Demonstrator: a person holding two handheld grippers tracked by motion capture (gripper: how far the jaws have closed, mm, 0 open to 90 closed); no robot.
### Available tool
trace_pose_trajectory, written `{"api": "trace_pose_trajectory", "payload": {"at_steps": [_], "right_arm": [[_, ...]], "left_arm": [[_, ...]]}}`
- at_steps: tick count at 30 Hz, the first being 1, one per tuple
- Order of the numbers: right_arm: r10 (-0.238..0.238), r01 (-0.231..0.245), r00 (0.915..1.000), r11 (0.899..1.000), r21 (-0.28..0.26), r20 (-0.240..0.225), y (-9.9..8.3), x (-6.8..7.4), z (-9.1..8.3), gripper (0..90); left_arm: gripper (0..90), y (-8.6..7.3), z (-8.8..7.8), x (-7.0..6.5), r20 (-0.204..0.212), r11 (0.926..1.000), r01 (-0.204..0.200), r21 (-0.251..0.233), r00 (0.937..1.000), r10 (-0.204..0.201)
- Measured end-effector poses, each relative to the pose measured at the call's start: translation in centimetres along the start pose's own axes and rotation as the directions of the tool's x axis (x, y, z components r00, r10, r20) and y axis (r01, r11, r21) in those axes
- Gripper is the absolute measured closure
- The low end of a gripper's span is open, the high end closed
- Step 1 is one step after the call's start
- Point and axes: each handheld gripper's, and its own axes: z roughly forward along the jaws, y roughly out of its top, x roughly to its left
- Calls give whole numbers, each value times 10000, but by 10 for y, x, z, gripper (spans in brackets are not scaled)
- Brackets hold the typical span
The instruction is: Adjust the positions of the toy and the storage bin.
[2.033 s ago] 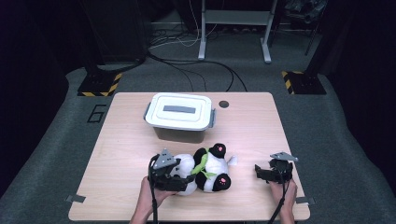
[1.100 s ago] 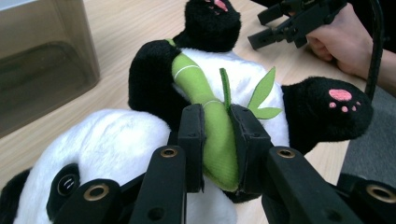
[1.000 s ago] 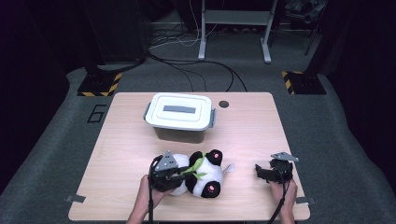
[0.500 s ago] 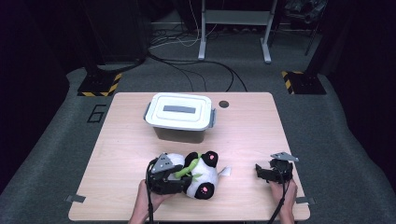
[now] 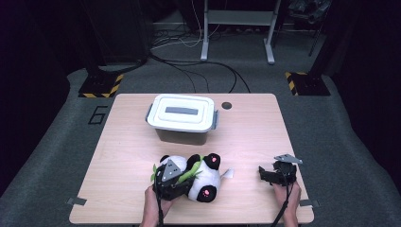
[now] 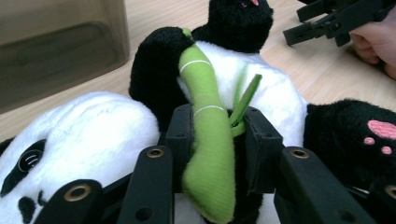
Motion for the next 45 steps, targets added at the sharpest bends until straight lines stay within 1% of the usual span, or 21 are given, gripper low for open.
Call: {"api": "trace_pose_trajectory", "payload": {"at_steps": [2,5,8,9,10,12,16,18,21,22,26,29,31,33,34,36,37,38,39,40,45], "right_arm": [[8,-8,10000,10000,2,2,0,0,0,104],[11,-11,10000,10000,-7,8,0,0,0,105],[3,-3,10000,10000,-2,24,0,0,0,105],[0,0,10000,10000,-2,27,0,0,0,105],[0,0,10000,10000,-2,27,0,0,0,105],[-11,11,10000,10000,-5,31,0,0,0,105],[-3,3,10000,10000,-3,38,0,0,0,106],[-14,14,10000,10000,1,26,0,0,0,106],[-2,2,10000,10000,-2,28,0,0,0,107],[-2,2,10000,10000,-2,28,0,0,0,107],[-6,6,10000,10000,-1,41,0,0,0,108],[-8,8,10000,10000,0,45,0,0,0,108],[-4,4,10000,10000,-2,46,0,0,0,108],[-6,6,10000,10000,-2,46,0,0,0,108],[-6,6,10000,10000,-2,46,0,0,0,108],[-7,7,10000,10000,1,45,0,0,0,109],[-6,6,10000,10000,0,36,0,0,0,109],[-3,3,10000,10000,-3,37,0,0,0,109],[-4,4,10000,10000,-1,40,0,0,0,108],[-4,4,10000,10000,-1,40,0,0,0,108],[8,-8,10000,10000,-3,60,0,0,0,109]], "left_arm": [[689,0,-2,2,12,10000,-92,6,10000,92],[692,0,-5,6,107,9999,-85,64,9999,84],[692,-1,-10,14,172,9999,-65,147,9998,62],[692,-2,-12,19,223,9998,-52,185,9997,48],[692,-2,-12,19,223,9998,-52,185,9997,48],[692,-3,-15,23,203,9997,-40,223,9998,35],[690,-6,-20,31,59,9996,68,284,10000,-70],[690,-7,-23,36,59,9994,127,324,9999,-129],[689,-9,-27,44,-85,9988,311,386,9995,-308],[689,-9,-27,44,-85,9988,311,386,9995,-308],[688,-11,-33,53,-260,9983,261,516,9994,-248],[687,-14,-39,60,-375,9973,443,594,9984,-421],[687,-14,-41,62,-439,9974,374,621,9984,-347],[685,-18,-45,69,-445,9963,597,612,9974,-570],[684,-18,-45,69,-445,9963,597,612,9974,-570],[683,-20,-47,73,-427,9956,697,629,9968,-671],[682,-22,-49,75,-539,9954,743,609,9960,-711],[681,-22,-50,77,-529,9951,735,664,9961,-701],[679,-24,-53,80,-669,9945,837,628,9946,-795],[678,-24,-53,80,-669,9945,837,628,9946,-795],[667,-28,-57,91,-750,9920,1034,724,9924,-980]]}}
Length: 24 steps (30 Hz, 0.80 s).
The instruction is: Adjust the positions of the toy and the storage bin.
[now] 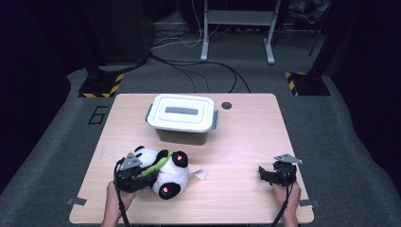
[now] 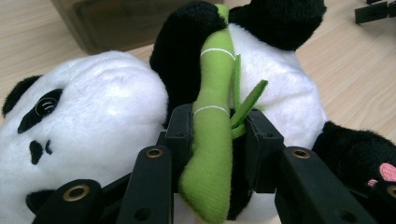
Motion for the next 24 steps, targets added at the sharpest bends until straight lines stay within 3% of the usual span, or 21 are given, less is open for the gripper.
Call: {"api": "trace_pose_trajectory", "payload": {"at_steps": [7,11,14,15,16,18,19,20,24], "right_arm": [[5,-5,10000,10000,1,1,0,0,0,108],[42,-42,10000,10000,-3,40,0,0,0,108],[39,-39,10000,10000,-7,41,0,0,0,108],[39,-39,10000,10000,-7,41,0,0,0,108],[42,-42,10000,10000,-4,40,0,0,0,108],[43,-43,10000,10000,-7,40,0,0,0,108],[43,-43,10000,10000,-5,40,0,0,0,108],[43,-43,10000,10000,-5,40,0,0,0,108],[41,-41,10000,10000,-3,41,0,0,0,108]], "left_arm": [[633,-1,-2,11,-374,9996,294,-5,9989,-293],[502,-3,-4,5,-573,9985,448,-320,9973,-466],[354,-6,-12,2,-741,9922,737,-1002,9939,-813],[329,-6,-12,2,-741,9922,737,-1002,9939,-813],[307,-6,-18,4,-1041,9871,882,-1335,9893,-1025],[270,-6,-21,6,-1179,9851,950,-1431,9867,-1123],[265,-8,-28,13,-1461,9800,1114,-1649,9799,-1359],[260,-8,-28,13,-1461,9800,1114,-1649,9799,-1359],[241,-14,-32,32,-1832,9708,1664,-1727,9630,-1976]]}}
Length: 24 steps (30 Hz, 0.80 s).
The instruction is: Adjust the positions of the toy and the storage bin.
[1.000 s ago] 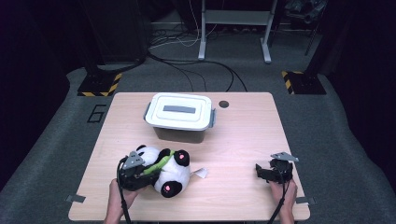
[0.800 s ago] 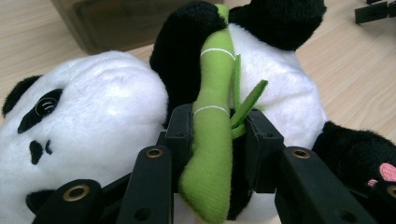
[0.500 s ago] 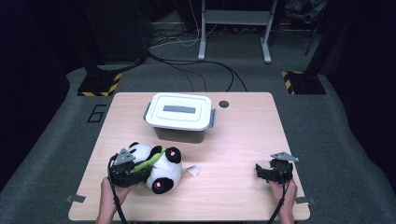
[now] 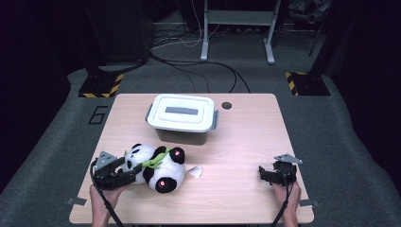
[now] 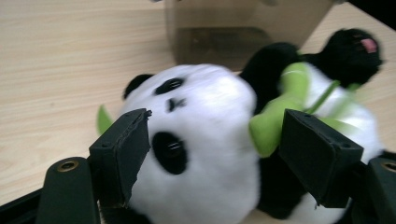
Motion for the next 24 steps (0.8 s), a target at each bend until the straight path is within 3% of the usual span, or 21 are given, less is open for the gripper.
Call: {"api": "trace_pose_trajectory", "payload": {"at_steps": [2,4,8,11,17,20,21,22,24], "right_arm": [[0,0,10000,10000,-2,-1,0,0,0,108],[0,0,10000,10000,-2,-1,0,0,0,108],[2,-2,10000,10000,0,-9,0,0,0,109],[4,-4,10000,10000,4,12,0,0,0,109],[7,-7,10000,10000,4,14,0,0,0,110],[6,-6,10000,10000,4,19,0,0,0,110],[3,-3,10000,10000,-1,18,0,0,0,110],[7,-7,10000,10000,2,20,0,0,0,110],[10,-10,10000,10000,3,18,0,0,0,110]], "left_arm": [[246,-2,3,8,-253,9999,132,26,9996,-132],[255,-3,9,12,-128,9994,270,232,9996,-267],[318,-10,27,15,-186,9965,68,829,9998,-53],[381,-16,29,18,-183,9976,133,682,9998,-121],[613,-15,25,19,-97,9979,-216,613,9997,222],[679,-14,24,21,-17,9980,-361,519,9993,363],[762,-14,23,22,-70,9979,-441,472,9990,445],[776,-13,23,22,-262,9966,-631,523,9976,645],[784,-12,24,24,-221,9966,-633,535,9977,645]]}}
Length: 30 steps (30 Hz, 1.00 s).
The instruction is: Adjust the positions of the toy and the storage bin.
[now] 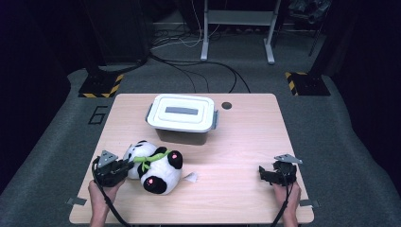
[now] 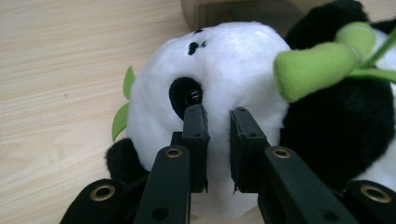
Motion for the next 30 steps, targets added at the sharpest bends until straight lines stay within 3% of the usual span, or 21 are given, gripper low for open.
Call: {"api": "trace_pose_trajectory", "payload": {"at_steps": [7,11,12,14,15,18,21,23,24,27,29,30], "right_arm": [[-3,3,10000,10000,0,1,0,0,0,110],[-1,1,10000,10000,-1,0,0,0,0,111],[-5,5,10000,10000,-2,0,0,0,0,111],[-2,2,10000,10000,-2,1,0,0,0,111],[-2,2,10000,10000,-2,1,0,0,0,111],[-3,3,10000,10000,-2,0,0,0,0,110],[-3,3,10000,10000,-1,1,0,0,0,111],[-6,6,10000,10000,-2,2,0,0,0,110],[-9,9,10000,10000,-2,3,0,0,0,111],[-7,7,10000,10000,-3,4,0,0,0,111],[0,0,10000,10000,-3,0,0,0,0,111],[-1,1,10000,10000,-3,-2,0,0,0,111]], "left_arm": [[782,3,3,4,-220,9999,-152,-79,9996,150],[751,6,3,8,-68,9997,132,-182,9999,-133],[659,8,0,8,-5,9985,459,-315,9989,-459],[573,9,-5,6,109,9956,799,-484,9968,-794],[494,9,-5,6,109,9956,799,-484,9968,-794],[427,12,-17,-3,563,9899,919,-1079,9947,-862],[385,18,-21,-10,1326,9898,572,-1307,9904,-397],[373,22,-17,-14,1600,9928,277,-1165,9871,-88],[365,24,-10,-16,1902,9959,13,-905,9816,160],[382,25,3,-20,2073,9974,-500,-512,9765,595],[455,24,6,-22,1974,9971,-611,-464,9779,691],[477,23,10,-23,2137,9966,-721,-392,9737,789]]}}
